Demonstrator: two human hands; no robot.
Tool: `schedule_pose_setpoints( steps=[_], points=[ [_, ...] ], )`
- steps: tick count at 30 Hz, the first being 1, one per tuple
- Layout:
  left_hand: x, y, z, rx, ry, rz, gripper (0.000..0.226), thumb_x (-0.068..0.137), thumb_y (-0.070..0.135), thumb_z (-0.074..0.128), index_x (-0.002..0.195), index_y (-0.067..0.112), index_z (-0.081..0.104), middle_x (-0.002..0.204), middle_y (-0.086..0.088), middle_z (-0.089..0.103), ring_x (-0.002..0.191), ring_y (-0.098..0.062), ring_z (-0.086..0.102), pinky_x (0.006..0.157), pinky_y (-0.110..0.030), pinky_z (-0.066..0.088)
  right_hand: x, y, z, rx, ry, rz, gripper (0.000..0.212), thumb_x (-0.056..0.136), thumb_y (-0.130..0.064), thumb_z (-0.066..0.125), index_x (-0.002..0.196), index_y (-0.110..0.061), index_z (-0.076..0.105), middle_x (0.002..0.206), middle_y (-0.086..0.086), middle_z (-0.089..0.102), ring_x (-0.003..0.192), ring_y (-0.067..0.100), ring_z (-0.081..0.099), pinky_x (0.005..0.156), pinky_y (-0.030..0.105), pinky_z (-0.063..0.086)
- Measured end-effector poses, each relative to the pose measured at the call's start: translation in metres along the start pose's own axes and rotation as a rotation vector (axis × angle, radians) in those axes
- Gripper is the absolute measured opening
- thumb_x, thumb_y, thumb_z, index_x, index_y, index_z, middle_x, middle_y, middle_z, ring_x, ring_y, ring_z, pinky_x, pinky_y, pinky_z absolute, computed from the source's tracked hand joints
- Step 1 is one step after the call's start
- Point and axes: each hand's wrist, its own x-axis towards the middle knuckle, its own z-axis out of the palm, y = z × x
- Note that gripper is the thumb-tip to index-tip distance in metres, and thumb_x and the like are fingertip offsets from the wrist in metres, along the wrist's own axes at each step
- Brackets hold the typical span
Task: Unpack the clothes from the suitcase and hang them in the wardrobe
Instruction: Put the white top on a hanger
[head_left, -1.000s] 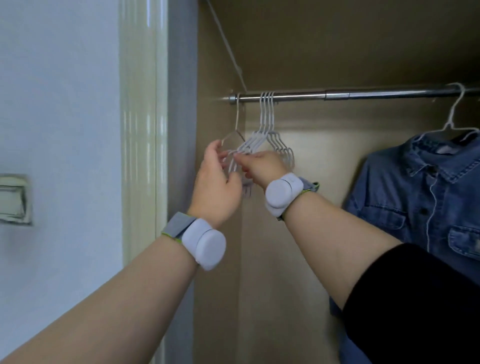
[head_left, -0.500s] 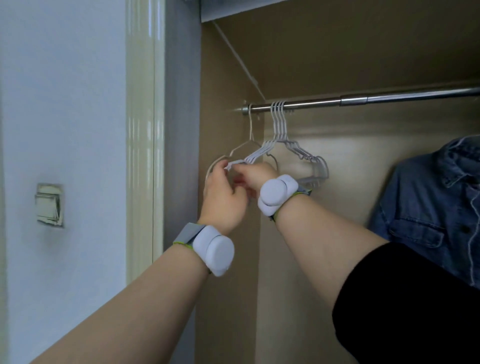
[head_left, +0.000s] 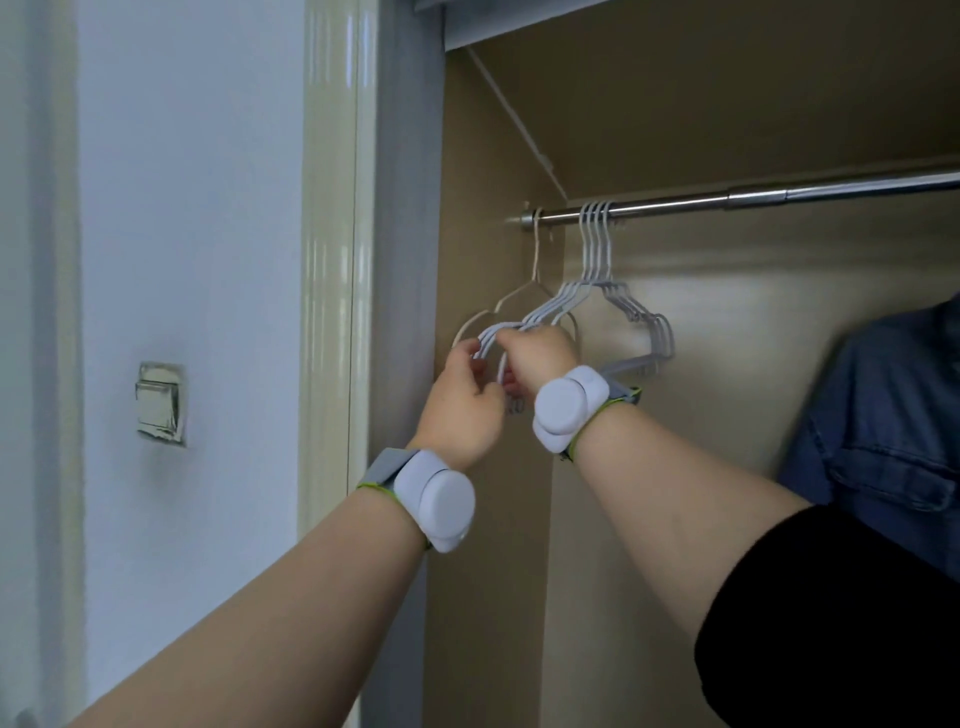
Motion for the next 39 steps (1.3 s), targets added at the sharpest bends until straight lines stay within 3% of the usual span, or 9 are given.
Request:
schedule_pose_setpoints(
  steps=[4,7,14,17,24,27,32,34,39],
  points=[
    [-0.003,0.006,0.006,-0.012,0.024,0.028,0.038,0.099,0.020,0.040,0.136,0.014,0.039,0.119,-0.002,0.055,0.112,-0.024,0.053,0.084,-0.022,0.035,-0.012,-0.004,-0.018,-0.124,0.142,-0.131,0.033,0.097,-0.019,0.034,0.070,-0.007,0.046,0.091,0.022,0.054,0.084,0.030,0.052,0.067,0.029,0.034],
    [-0.006,0.014,0.011,-0.025,0.042,0.040,0.037,0.100,0.027,0.039,0.134,0.012,0.044,0.124,-0.002,0.055,0.116,-0.020,0.051,0.082,-0.016,0.030,-0.022,-0.011,-0.033,-0.179,0.255,-0.193,0.037,0.101,-0.018,0.028,0.106,0.007,0.056,0.112,0.026,0.058,0.105,0.036,0.055,0.074,0.029,0.035],
    [-0.020,0.041,0.024,-0.091,0.026,0.063,0.035,0.101,0.032,0.034,0.123,0.011,0.052,0.114,-0.003,0.057,0.105,-0.017,0.051,0.088,-0.025,0.035,-0.065,-0.001,-0.058,-0.209,0.329,-0.369,0.028,0.101,-0.024,0.034,0.098,-0.001,0.050,0.099,0.023,0.064,0.092,0.037,0.058,0.064,0.031,0.029],
    [-0.025,0.052,0.028,-0.182,0.006,0.027,0.030,0.101,0.032,0.037,0.115,0.013,0.056,0.116,-0.010,0.063,0.110,-0.024,0.058,0.101,-0.039,0.042,-0.099,0.022,-0.060,-0.227,0.253,-0.376,0.021,0.099,-0.025,0.038,0.095,-0.006,0.047,0.100,0.022,0.062,0.093,0.039,0.057,0.071,0.038,0.039],
    [-0.064,0.064,0.051,-0.233,-0.458,-0.184,0.008,0.095,0.006,0.051,0.098,0.007,0.058,0.073,-0.003,0.071,0.071,-0.019,0.064,0.087,-0.037,0.051,-0.164,0.067,-0.068,-0.323,-0.077,-0.295,0.046,0.094,-0.015,0.045,0.129,0.010,0.032,0.116,0.025,0.055,0.104,0.034,0.055,0.082,0.039,0.044],
    [-0.085,0.055,0.052,0.002,-0.537,-0.229,0.007,0.082,0.004,0.065,0.085,0.010,0.067,0.075,-0.006,0.073,0.075,-0.022,0.065,0.089,-0.041,0.051,-0.190,0.072,-0.075,-0.156,-0.188,-0.268,0.030,0.091,0.000,0.048,0.113,0.019,0.043,0.103,0.035,0.052,0.093,0.045,0.053,0.077,0.045,0.044],
    [-0.115,0.043,0.039,0.303,-0.505,-0.312,0.013,0.087,0.014,0.060,0.084,0.003,0.067,0.084,-0.014,0.069,0.070,-0.018,0.058,0.072,-0.032,0.052,-0.220,0.079,-0.093,-0.219,-0.493,-0.093,0.036,0.089,-0.029,0.057,0.058,-0.013,0.049,0.056,-0.001,0.053,0.060,0.014,0.053,0.054,0.024,0.039],
    [-0.130,0.031,0.028,0.342,-0.458,-0.415,0.010,0.089,0.013,0.058,0.082,0.007,0.063,0.075,-0.009,0.062,0.063,-0.018,0.055,0.060,-0.026,0.047,-0.233,0.076,-0.088,-0.132,-0.604,-0.033,0.042,0.090,-0.030,0.056,0.052,-0.013,0.050,0.047,0.000,0.053,0.055,0.016,0.054,0.061,0.029,0.049],
    [-0.160,-0.004,-0.025,0.249,-0.355,-0.513,0.014,0.082,0.008,0.064,0.075,0.012,0.075,0.086,0.003,0.074,0.078,-0.012,0.062,0.078,-0.021,0.049,-0.268,0.065,-0.053,0.093,-0.827,0.187,0.030,0.085,-0.031,0.055,0.065,-0.010,0.061,0.052,0.011,0.056,0.048,0.029,0.057,0.067,0.047,0.055]
  ],
)
